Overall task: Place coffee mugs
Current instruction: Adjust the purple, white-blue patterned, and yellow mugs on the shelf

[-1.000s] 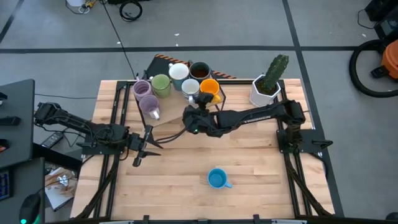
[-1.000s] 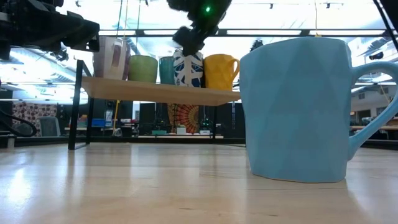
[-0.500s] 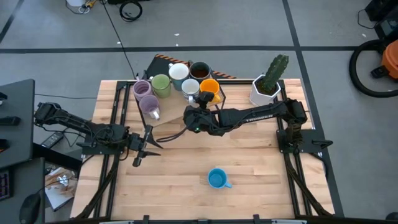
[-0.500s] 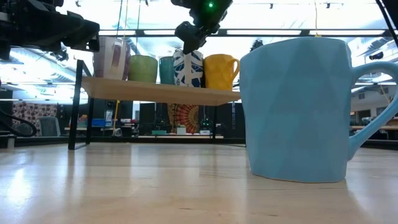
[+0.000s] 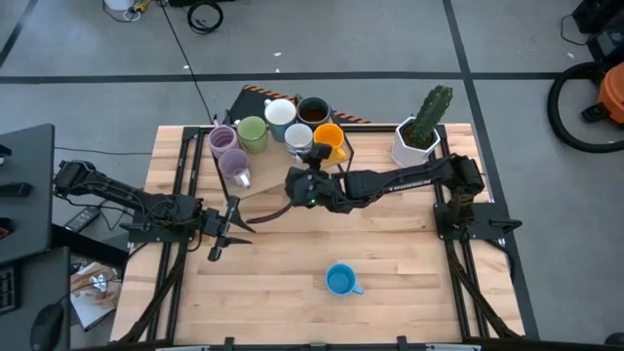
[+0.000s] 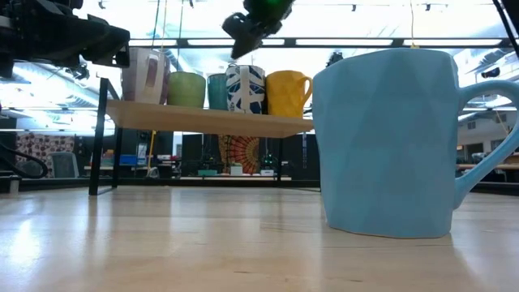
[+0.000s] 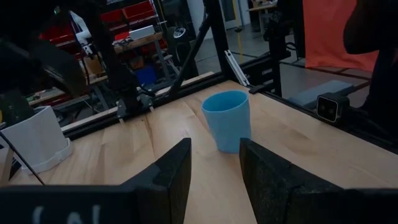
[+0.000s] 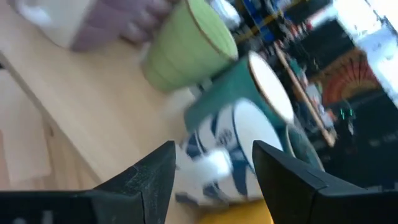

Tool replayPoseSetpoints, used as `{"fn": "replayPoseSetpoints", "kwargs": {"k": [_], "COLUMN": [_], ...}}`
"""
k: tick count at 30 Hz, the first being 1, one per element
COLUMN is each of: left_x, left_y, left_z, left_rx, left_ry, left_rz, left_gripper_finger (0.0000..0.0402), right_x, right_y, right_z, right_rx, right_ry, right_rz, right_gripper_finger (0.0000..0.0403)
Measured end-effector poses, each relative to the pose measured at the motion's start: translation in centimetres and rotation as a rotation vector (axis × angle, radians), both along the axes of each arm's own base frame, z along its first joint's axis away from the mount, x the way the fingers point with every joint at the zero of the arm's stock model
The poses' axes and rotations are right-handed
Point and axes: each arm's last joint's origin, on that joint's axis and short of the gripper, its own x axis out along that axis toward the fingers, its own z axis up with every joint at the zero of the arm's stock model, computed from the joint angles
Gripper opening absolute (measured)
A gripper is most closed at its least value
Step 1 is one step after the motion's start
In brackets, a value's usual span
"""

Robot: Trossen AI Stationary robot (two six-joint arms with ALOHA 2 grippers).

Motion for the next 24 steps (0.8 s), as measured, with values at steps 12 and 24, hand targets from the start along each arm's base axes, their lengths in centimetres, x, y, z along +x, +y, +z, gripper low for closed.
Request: {"fn": "replayPoseSetpoints", "kwargs": {"k": [12,24], "left_x": [0.0,0.0], "left_y": [0.0,0.0], "left_z": [0.0,0.0], "left_rx": [0.000,0.000], "left_ry": [-0.001,0.000], "left_rz": [0.000,0.000], "left_gripper_finger": [0.0141,0.0141], "right_x": [0.9,0.1], "right_y": [-2.6,-1.4], "right_z": [-0.7,-1.1], "right_rx": [-0.028,-0.119], "right_ry": [0.037,0.124], "right_rz": [0.000,-0.091], "right_gripper_finger": [0.0215,0.0215]}}
